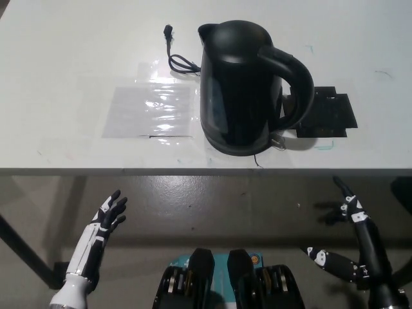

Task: A kettle is kept at the center of the table close to the robot and the robot uses its right index finger to press downwards on the transparent start boiling button

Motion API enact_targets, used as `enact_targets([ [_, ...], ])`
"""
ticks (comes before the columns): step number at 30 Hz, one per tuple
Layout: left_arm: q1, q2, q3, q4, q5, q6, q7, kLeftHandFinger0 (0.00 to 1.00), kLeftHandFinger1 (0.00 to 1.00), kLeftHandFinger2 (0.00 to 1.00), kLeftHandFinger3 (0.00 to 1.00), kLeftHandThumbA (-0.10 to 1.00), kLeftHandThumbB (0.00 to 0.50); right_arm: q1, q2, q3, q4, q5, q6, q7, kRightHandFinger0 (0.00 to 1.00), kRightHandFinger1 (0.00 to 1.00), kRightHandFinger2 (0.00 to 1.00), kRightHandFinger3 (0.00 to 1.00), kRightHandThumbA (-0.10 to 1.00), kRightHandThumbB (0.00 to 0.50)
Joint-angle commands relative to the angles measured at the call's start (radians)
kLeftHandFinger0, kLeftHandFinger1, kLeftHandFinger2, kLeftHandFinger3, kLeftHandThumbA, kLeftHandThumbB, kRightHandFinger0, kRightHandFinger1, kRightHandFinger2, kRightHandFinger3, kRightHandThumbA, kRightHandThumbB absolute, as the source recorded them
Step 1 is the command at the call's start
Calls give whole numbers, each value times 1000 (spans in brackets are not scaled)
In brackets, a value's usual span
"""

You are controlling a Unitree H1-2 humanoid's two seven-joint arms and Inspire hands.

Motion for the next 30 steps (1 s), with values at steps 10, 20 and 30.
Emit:
enact_targets([
  [10,-24,27,-11,-22,7,-129,-34,1000,1000,1000,1000,986,336,-169,29,115,-160,-655,257,-3,0,0,0,1000,1000,267],
  [20,-21,26,-10,-30,10,-122,-33,1000,1000,1000,1000,999,367,-235,23,158,-81,-678,330,22,0,0,0,1000,1000,283],
  [30,-21,22,-4,-31,4,-126,-38,1000,1000,1000,1000,986,370,-272,10,193,-27,-691,394,33,0,0,0,1000,1000,292],
])
